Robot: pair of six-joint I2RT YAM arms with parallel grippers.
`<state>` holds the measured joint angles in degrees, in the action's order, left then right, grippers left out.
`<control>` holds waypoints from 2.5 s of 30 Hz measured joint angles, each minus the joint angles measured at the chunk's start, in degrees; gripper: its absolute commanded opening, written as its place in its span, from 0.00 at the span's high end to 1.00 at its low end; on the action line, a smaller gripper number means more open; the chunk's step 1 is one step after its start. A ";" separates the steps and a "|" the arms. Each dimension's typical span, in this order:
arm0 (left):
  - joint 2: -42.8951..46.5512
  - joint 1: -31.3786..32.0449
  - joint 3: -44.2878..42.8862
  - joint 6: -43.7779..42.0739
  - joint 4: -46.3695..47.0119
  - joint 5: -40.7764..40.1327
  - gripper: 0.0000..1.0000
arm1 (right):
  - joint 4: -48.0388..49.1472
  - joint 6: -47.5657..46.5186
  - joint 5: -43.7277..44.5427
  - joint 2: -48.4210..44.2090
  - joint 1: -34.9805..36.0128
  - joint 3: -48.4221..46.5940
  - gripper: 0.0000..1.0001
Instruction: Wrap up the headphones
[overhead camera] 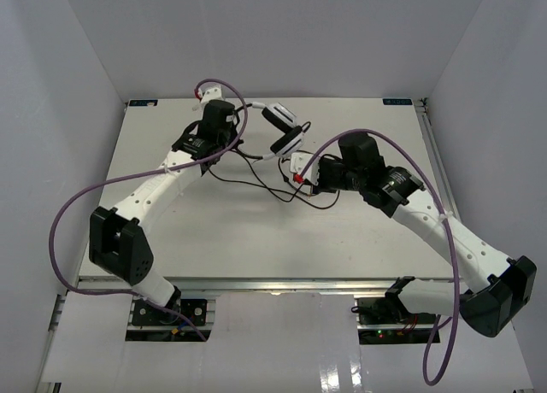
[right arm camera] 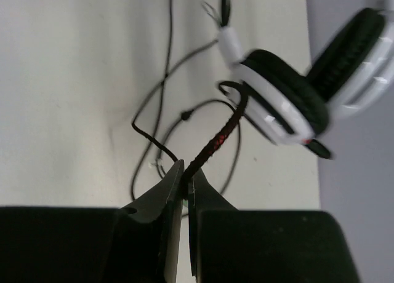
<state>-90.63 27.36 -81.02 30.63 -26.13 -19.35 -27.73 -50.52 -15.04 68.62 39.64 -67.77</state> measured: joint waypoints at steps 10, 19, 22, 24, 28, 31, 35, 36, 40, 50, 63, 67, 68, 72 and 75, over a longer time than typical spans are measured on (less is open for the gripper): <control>-3.17 1.66 1.12 -15.14 -5.21 5.43 1.00 | 5.27 -10.49 19.03 4.41 0.15 -4.73 0.92; -0.53 1.64 1.91 -23.89 -6.73 7.64 1.00 | 7.76 -13.00 17.62 5.11 0.13 -0.61 0.92; -0.29 1.64 1.91 -24.43 -6.84 9.72 1.00 | 7.74 -13.07 14.04 4.98 0.13 -0.48 0.92; -0.29 1.64 1.91 -24.35 -6.90 11.57 1.00 | 7.56 -13.07 11.06 4.89 0.15 -0.62 0.92; -0.29 1.64 1.91 -22.73 -6.87 14.52 1.00 | 6.79 -13.05 6.48 4.87 0.15 -1.33 0.92; -0.54 1.64 1.89 -20.67 -6.59 17.44 1.00 | 6.71 -13.09 4.76 4.87 0.18 -1.55 0.92; -1.59 1.64 1.44 -17.59 -6.26 21.89 1.00 | 6.79 -13.47 4.38 4.87 0.19 -1.55 0.92; -1.94 1.64 1.32 -16.90 -6.08 22.98 1.00 | 6.81 -13.71 4.38 4.87 0.19 -1.48 0.92; -3.53 1.64 0.69 -14.82 -5.87 27.00 1.00 | 7.02 -14.69 4.54 4.67 0.19 -0.94 0.92; -5.47 1.64 0.72 -13.54 -5.84 36.25 1.00 | 8.86 -15.49 8.46 4.59 -0.05 -0.70 0.92; -1.20 1.60 5.69 -19.65 -5.83 38.90 1.00 | 7.82 -12.82 2.38 4.59 -5.38 -0.70 0.92; -0.12 1.61 5.69 -20.71 -6.31 39.98 1.00 | 7.72 -10.10 -3.99 5.14 -8.20 -0.70 0.92; 0.51 1.61 5.69 -20.89 -6.50 40.15 1.00 | 7.74 -9.03 -5.98 5.56 -9.30 -0.70 0.92; 3.67 1.59 5.48 -21.24 -6.76 40.40 1.00 | 8.36 -3.92 -13.81 8.34 -12.75 -0.57 0.92; 5.28 1.59 4.96 -21.59 -7.02 40.75 1.00 | 10.10 0.45 -19.49 9.87 -14.48 0.39 0.86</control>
<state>-85.35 28.95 -76.06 9.04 -33.15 21.40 -17.62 -50.07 -34.53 78.49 25.16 -67.38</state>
